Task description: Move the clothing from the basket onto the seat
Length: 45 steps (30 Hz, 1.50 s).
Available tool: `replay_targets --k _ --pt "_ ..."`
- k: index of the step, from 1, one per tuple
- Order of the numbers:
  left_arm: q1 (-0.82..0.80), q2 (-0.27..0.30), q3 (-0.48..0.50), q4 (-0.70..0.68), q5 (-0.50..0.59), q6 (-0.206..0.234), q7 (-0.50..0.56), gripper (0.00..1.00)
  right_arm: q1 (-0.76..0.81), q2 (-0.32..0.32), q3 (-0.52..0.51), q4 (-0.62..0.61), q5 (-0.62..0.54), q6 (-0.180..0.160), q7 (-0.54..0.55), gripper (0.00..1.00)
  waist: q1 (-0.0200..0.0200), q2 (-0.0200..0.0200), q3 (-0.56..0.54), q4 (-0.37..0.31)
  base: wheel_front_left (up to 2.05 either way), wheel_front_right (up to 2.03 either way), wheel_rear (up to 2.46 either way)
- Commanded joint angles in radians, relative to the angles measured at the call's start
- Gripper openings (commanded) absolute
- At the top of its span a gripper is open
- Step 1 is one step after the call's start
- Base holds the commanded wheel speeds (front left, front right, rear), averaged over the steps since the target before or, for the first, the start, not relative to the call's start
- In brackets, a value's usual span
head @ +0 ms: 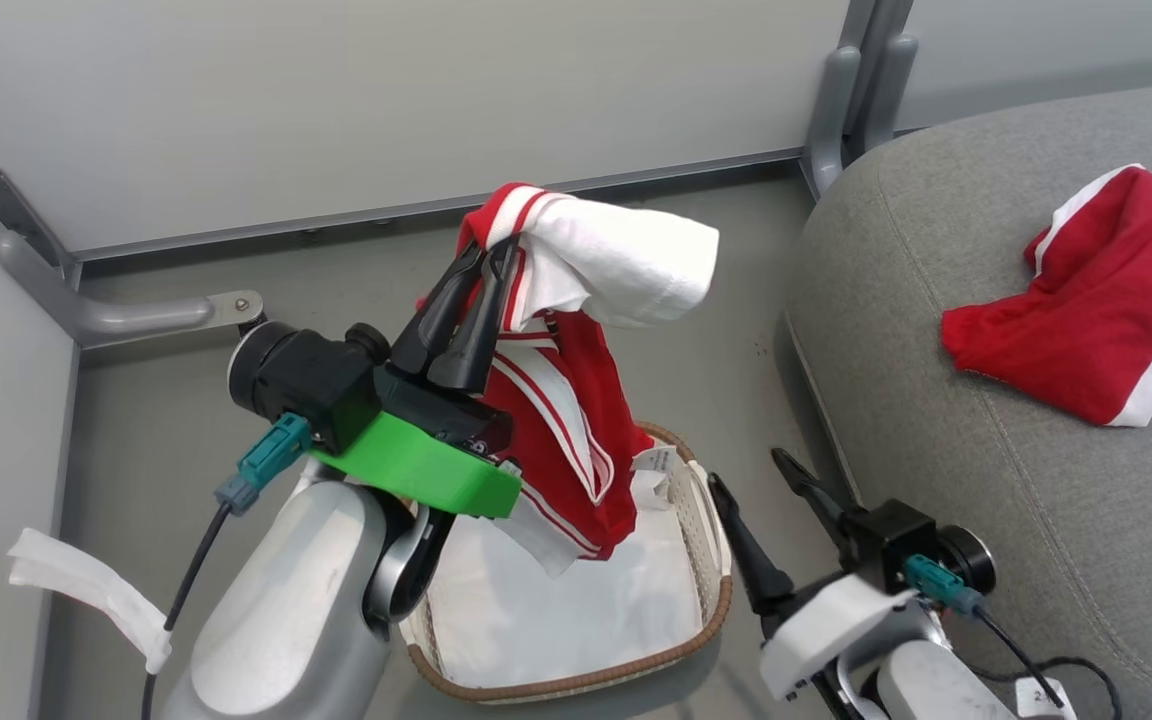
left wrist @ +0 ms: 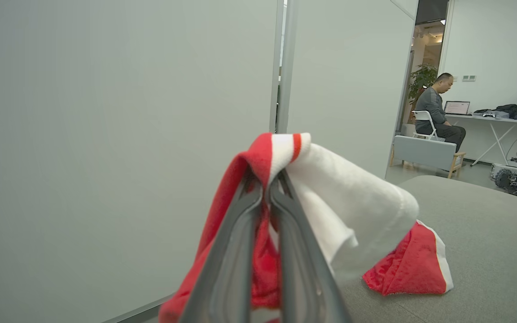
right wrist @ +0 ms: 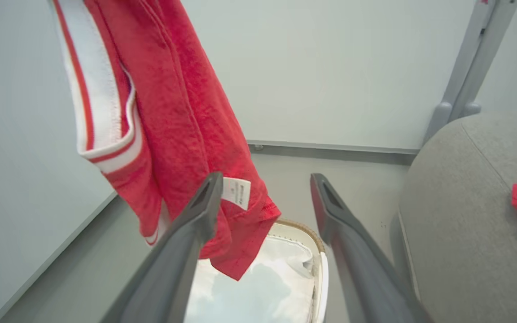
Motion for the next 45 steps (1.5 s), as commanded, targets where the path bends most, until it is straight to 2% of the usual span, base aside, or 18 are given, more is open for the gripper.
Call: replay_targets --k 1,9,18,28,30,35,40,41,42,43,45 --pt "-0.014 -0.003 -0.004 -0.005 -0.004 -0.004 -0.001 0.0 -0.032 -0.004 0.025 -0.017 -0.001 -0.001 -0.002 1.0 0.0001 0.0 0.004 0.007 0.0 0.0 0.0" --pt "-0.026 -0.006 -0.036 -0.008 -0.019 -0.004 -0.001 0.0 -0.174 -0.004 0.185 -0.045 0.001 -0.001 -0.002 1.0 0.0001 0.0 0.027 0.044 0.0 0.0 0.0" --pt "-0.046 -0.012 -0.079 0.0 -0.03 -0.004 -0.001 0.0 -0.306 -0.004 0.245 0.046 0.004 -0.001 -0.002 1.0 0.0001 0.0 0.045 0.098 0.0 0.0 0.0" --pt "-0.063 -0.027 -0.149 0.003 -0.048 -0.004 -0.001 0.0 -0.37 -0.004 0.288 0.19 0.014 -0.001 -0.002 1.0 0.0001 0.0 0.044 0.157 0.0 0.0 0.0" --pt "-0.061 -0.028 -0.158 0.006 -0.053 -0.004 -0.001 0.0 -0.38 -0.004 0.302 0.219 0.03 -0.001 -0.002 0.0 0.0001 0.0 0.04 0.166 0.0 0.0 0.0" --pt "-0.045 -0.02 -0.15 0.012 -0.055 -0.004 -0.001 0.0 -0.368 -0.004 0.307 0.255 0.058 -0.001 -0.002 0.0 0.0001 0.0 0.035 0.165 0.0 0.0 0.0" --pt "-0.03 -0.01 -0.127 0.028 -0.045 -0.004 -0.001 0.0 -0.347 -0.005 0.279 0.254 0.06 -0.001 -0.002 0.0 0.0001 0.0 0.045 0.125 0.0 0.0 0.0" --pt "-0.029 -0.008 -0.123 0.032 -0.044 -0.004 -0.001 0.09 -0.345 -0.005 0.272 0.248 0.059 -0.001 -0.002 0.0 0.0001 0.0 0.048 0.114 0.0 0.0 0.0" --pt "-0.028 -0.005 -0.123 0.037 -0.043 -0.004 -0.001 0.44 -0.343 -0.004 0.26 0.238 0.058 -0.001 -0.002 0.0 0.0001 0.0 0.052 0.098 0.0 0.0 0.0" --pt "-0.027 -0.004 -0.118 0.041 -0.043 -0.004 -0.001 1.0 -0.338 -0.004 0.253 0.23 0.058 -0.001 -0.002 0.0 0.0001 0.0 0.056 0.084 0.0 0.0 0.0" --pt "-0.022 0.004 -0.11 0.048 -0.036 -0.004 0.0 1.0 -0.33 -0.004 0.233 0.209 0.054 -0.001 -0.002 0.0 0.0001 0.0 0.065 0.045 0.0 0.0 0.0"
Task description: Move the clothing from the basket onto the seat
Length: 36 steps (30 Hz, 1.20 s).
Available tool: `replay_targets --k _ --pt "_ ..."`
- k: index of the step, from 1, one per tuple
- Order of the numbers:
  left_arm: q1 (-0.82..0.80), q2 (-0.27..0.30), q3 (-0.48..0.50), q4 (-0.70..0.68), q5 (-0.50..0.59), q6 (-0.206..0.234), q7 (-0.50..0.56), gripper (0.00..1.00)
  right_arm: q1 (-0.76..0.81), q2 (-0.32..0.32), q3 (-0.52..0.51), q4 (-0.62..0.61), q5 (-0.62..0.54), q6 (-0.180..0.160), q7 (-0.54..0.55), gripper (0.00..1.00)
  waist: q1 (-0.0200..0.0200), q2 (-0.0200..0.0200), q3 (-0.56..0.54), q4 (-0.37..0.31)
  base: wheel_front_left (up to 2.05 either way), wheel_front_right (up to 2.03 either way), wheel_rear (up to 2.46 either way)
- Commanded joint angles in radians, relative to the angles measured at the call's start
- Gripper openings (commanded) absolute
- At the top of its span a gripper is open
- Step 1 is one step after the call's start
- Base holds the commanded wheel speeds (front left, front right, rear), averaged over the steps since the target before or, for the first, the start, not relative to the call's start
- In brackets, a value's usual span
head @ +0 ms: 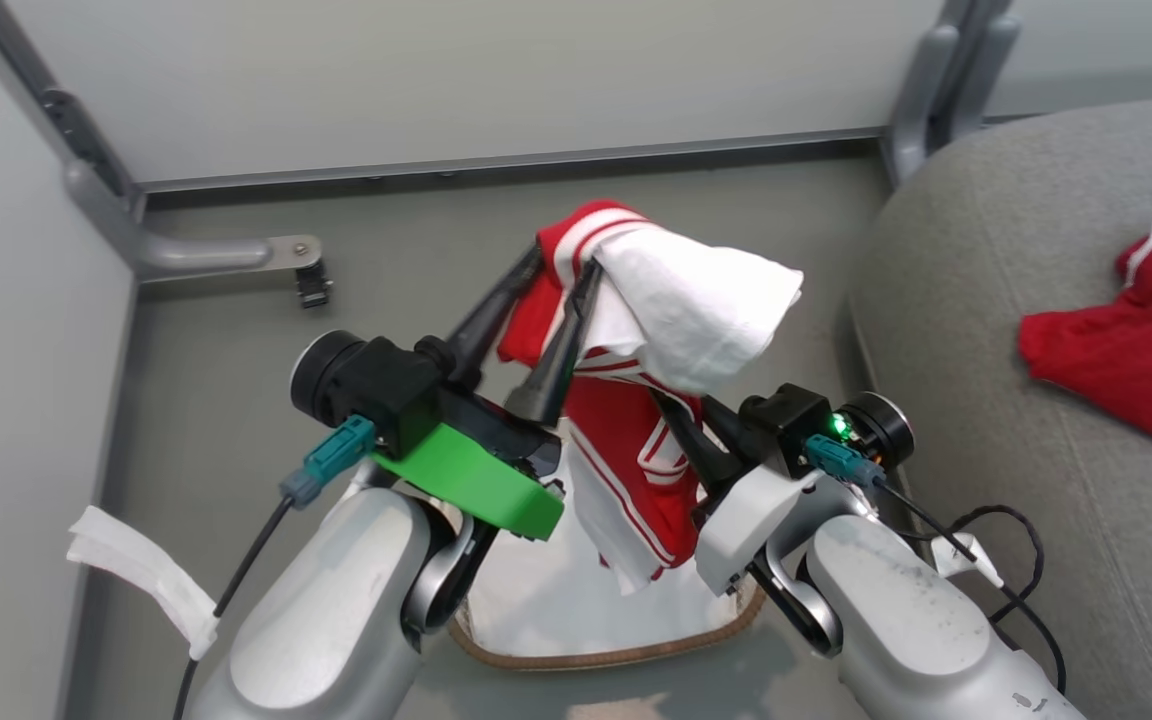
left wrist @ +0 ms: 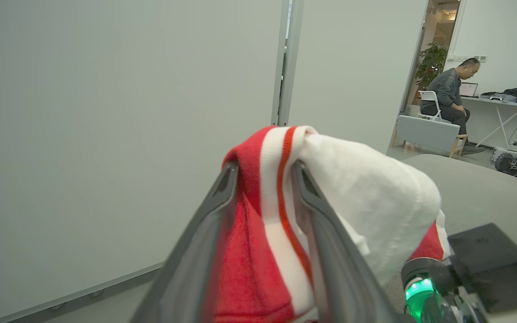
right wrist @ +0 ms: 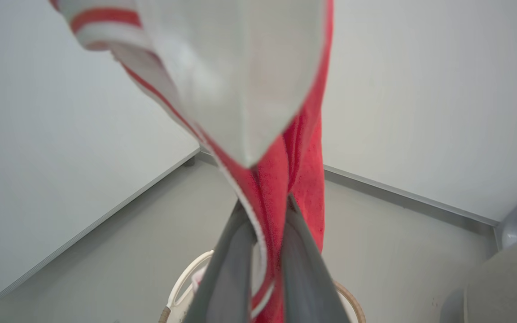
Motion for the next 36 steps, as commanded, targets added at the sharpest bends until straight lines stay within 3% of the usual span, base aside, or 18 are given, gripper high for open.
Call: replay_targets --k 1,12,22,29,36 --pt "0.013 0.007 0.004 0.006 0.009 -0.004 0.0 1.0 0.018 -0.005 -0.02 -0.017 -0.004 -0.001 -0.002 0.0 0.0 0.0 0.021 -0.071 0.0 0.0 0.0" --pt "0.051 0.035 0.043 0.033 0.038 -0.004 0.0 1.0 0.103 -0.003 -0.143 -0.157 -0.036 -0.001 -0.002 0.0 0.0 0.0 0.054 -0.342 0.0 0.0 0.0" --pt "0.086 0.053 0.039 0.055 0.051 -0.004 0.0 1.0 0.186 -0.003 -0.174 -0.24 -0.017 -0.001 -0.003 0.0 0.0 0.0 0.075 -0.556 0.0 0.0 0.0" --pt "0.059 0.058 -0.017 0.064 0.041 -0.004 0.0 1.0 0.204 -0.002 -0.227 -0.275 -0.05 -0.001 -0.003 0.0 0.0 0.0 0.111 -0.594 0.0 0.0 0.0" --pt "0.053 0.085 -0.045 0.074 0.039 -0.004 0.0 1.0 0.106 -0.003 -0.291 -0.309 -0.107 -0.001 -0.003 0.0 0.0 0.0 0.148 -0.599 0.0 0.0 0.0"
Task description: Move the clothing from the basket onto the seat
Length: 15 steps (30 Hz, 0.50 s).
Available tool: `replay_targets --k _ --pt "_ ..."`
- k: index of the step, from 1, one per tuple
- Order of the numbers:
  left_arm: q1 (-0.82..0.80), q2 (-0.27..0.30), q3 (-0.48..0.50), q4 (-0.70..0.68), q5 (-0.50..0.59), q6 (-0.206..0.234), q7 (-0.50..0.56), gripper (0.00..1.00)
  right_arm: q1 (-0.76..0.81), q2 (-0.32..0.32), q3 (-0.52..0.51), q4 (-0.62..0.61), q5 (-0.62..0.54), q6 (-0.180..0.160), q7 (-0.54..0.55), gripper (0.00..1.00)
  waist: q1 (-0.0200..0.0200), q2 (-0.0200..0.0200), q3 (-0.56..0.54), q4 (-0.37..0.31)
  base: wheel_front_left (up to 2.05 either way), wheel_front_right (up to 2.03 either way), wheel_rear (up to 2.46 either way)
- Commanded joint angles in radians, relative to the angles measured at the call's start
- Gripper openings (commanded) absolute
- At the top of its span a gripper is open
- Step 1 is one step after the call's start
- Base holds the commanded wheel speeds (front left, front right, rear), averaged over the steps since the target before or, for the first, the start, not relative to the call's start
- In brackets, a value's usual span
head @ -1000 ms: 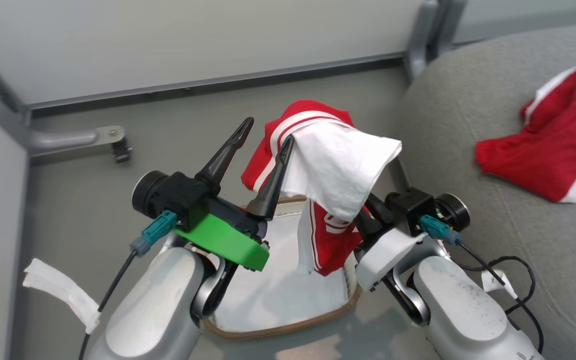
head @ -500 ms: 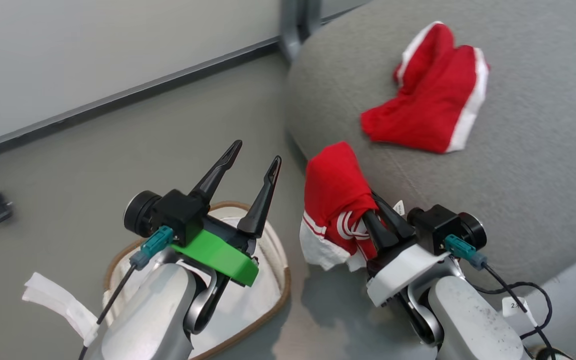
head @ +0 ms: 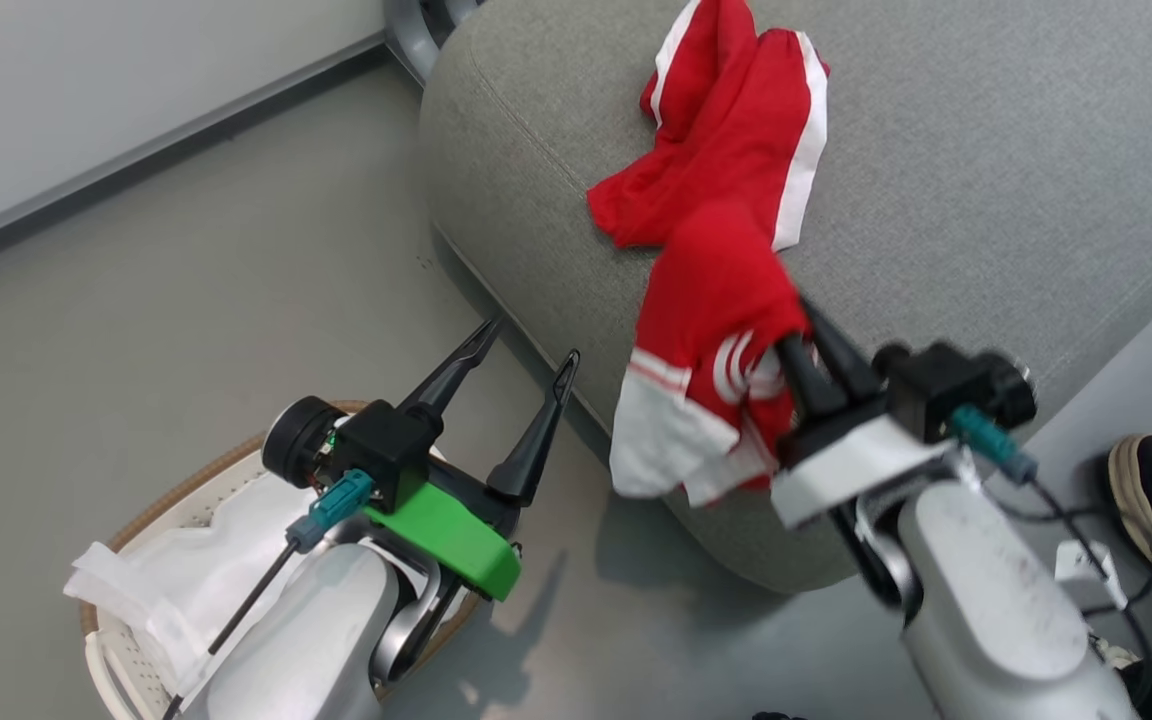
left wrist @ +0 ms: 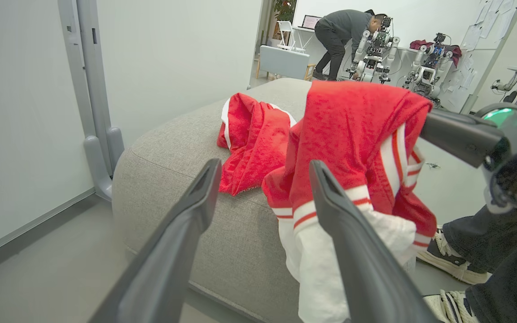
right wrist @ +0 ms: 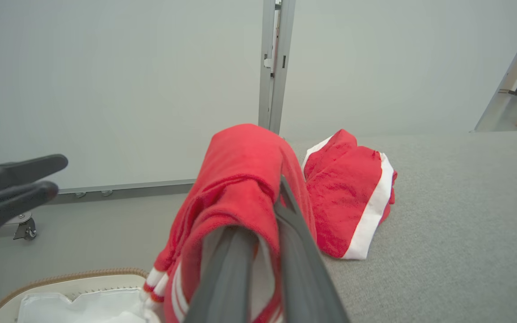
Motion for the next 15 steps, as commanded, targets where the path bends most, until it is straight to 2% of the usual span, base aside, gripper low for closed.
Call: replay_targets --k 1,7,11,15 --pt "-0.006 0.015 0.001 0.0 -0.005 -0.004 0.001 1.0 -0.046 -0.001 -0.015 -0.014 -0.017 -0.001 -0.003 0.0 0.0 -0.0001 0.025 -0.014 0.0 0.0 0.0" --pt "0.02 0.052 0.04 -0.026 0.018 -0.004 0.001 1.0 -0.256 -0.004 -0.08 -0.001 -0.127 -0.001 -0.003 0.0 0.0 -0.0001 0.063 -0.016 0.0 0.0 0.0" --pt "0.038 0.076 0.061 -0.043 0.029 -0.004 0.001 1.0 -0.409 -0.05 -0.144 0.049 -0.205 -0.001 -0.002 0.0 0.0 -0.0001 0.095 -0.009 0.0 0.0 0.0" --pt "0.043 0.101 0.055 -0.057 0.029 -0.004 0.001 1.0 -0.538 -0.095 -0.251 0.129 -0.272 -0.001 0.002 0.0 0.0 -0.0001 0.134 0.021 0.0 0.0 0.0"
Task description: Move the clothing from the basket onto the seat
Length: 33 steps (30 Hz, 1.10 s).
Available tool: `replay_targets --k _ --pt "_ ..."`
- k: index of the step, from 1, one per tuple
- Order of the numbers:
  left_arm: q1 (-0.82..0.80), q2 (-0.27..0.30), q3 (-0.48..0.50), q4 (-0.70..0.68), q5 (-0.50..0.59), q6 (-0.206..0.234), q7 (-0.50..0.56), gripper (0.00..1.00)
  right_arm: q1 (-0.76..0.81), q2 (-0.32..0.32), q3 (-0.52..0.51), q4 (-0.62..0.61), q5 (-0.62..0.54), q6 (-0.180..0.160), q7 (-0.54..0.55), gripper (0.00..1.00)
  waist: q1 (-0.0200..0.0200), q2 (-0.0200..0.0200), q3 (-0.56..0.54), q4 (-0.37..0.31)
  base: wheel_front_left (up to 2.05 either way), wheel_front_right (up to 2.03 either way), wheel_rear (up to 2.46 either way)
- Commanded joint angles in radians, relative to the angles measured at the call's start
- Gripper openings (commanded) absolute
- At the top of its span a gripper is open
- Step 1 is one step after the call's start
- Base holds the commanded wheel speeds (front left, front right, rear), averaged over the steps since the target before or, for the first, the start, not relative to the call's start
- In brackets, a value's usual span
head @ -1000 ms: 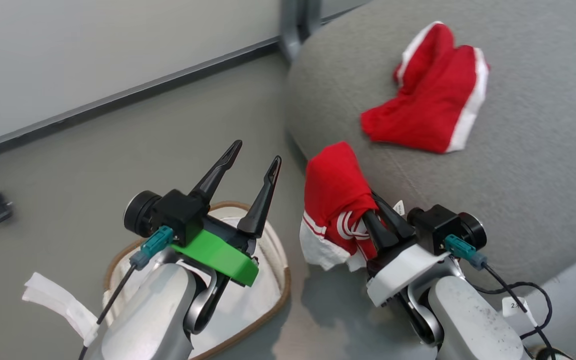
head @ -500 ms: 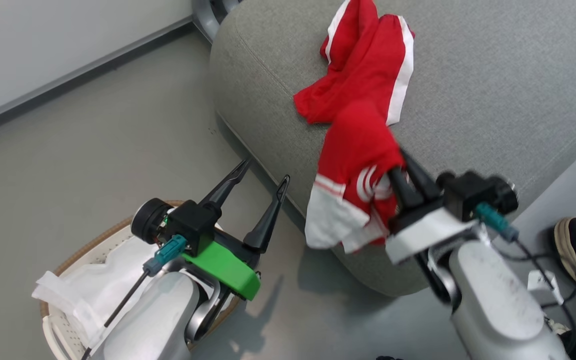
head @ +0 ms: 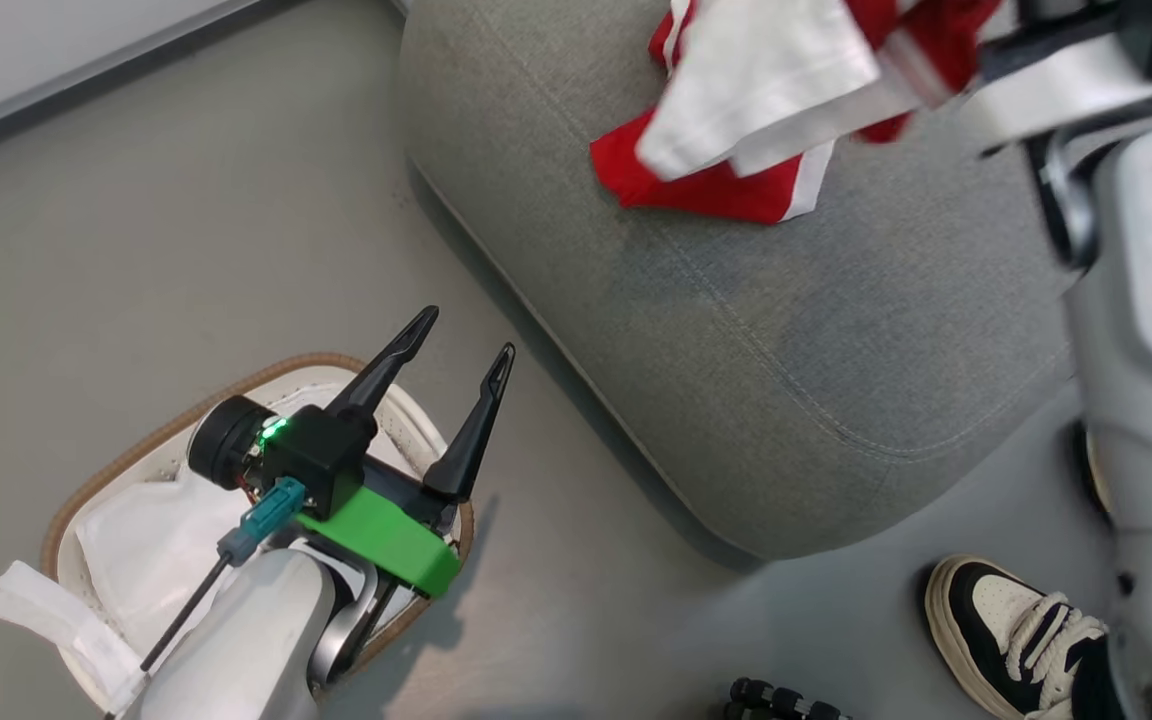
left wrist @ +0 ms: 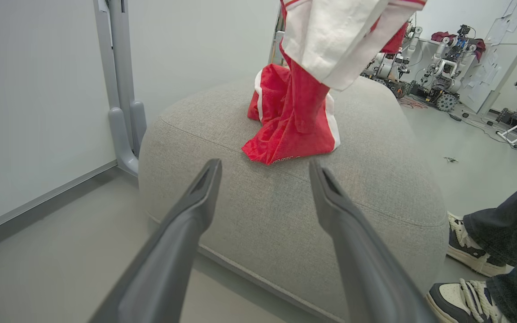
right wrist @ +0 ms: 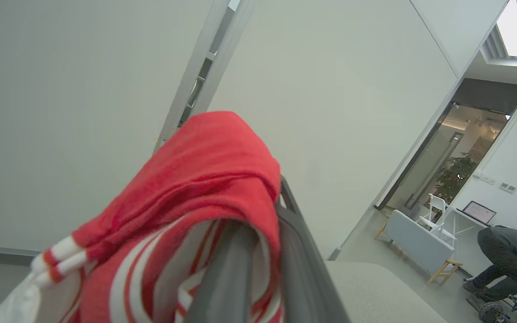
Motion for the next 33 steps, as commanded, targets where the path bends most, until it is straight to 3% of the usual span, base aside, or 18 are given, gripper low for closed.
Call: replay_targets --k 1,9,18,25,26,27,28,29,30,33 --pt "0.012 0.017 -0.002 -0.006 0.004 -0.004 0.0 1.0 -0.035 -0.01 -0.029 0.014 -0.022 -0.001 0.004 0.0 -0.0001 -0.0001 0.034 0.031 0.0 0.0 0.0" --pt "-0.014 0.075 -0.01 -0.026 -0.011 -0.004 0.001 1.0 -0.119 -0.042 -0.186 0.136 -0.137 -0.001 0.014 0.0 -0.0001 -0.0001 0.119 0.095 0.0 0.0 0.0" --pt "-0.057 0.133 -0.025 -0.047 -0.034 -0.004 0.001 1.0 -0.07 0.05 -0.295 0.269 -0.23 -0.001 -0.001 0.0 -0.0001 -0.0001 0.23 0.145 0.0 0.0 0.0" --pt "-0.073 0.156 -0.019 -0.054 -0.048 -0.004 0.0 1.0 -0.018 0.083 -0.387 0.341 -0.306 -0.001 -0.003 0.0 -0.0001 -0.0001 0.274 0.17 0.0 0.0 0.0" --pt "-0.073 0.16 -0.016 -0.053 -0.049 -0.004 0.001 1.0 -0.012 0.086 -0.396 0.34 -0.311 -0.001 -0.003 0.07 -0.0001 -0.0001 0.276 0.171 0.0 0.0 0.0" --pt "-0.073 0.162 -0.013 -0.052 -0.052 -0.004 0.001 1.0 -0.005 0.087 -0.401 0.336 -0.314 -0.001 -0.003 0.26 -0.0001 -0.0001 0.276 0.172 0.0 0.0 0.0" --pt "-0.07 0.164 -0.008 -0.05 -0.053 -0.004 0.001 1.0 0.005 0.089 -0.407 0.329 -0.314 -0.001 -0.004 0.5 -0.0001 -0.0001 0.274 0.172 0.0 0.0 0.0" --pt "-0.066 0.164 -0.004 -0.048 -0.053 -0.004 0.0 1.0 0.014 0.09 -0.409 0.323 -0.314 -0.001 -0.003 0.82 -0.0001 -0.0001 0.271 0.171 0.0 0.0 0.0" --pt "-0.06 0.163 0.003 -0.045 -0.054 -0.004 0.0 1.0 0.027 0.091 -0.409 0.315 -0.311 -0.001 -0.004 1.0 -0.0001 -0.0001 0.264 0.171 0.0 0.0 0.0" --pt "-0.044 0.151 0.02 -0.038 -0.061 -0.004 0.001 1.0 0.06 0.092 -0.388 0.295 -0.272 -0.001 -0.004 1.0 -0.0001 -0.0001 0.241 0.17 0.0 0.0 0.0"
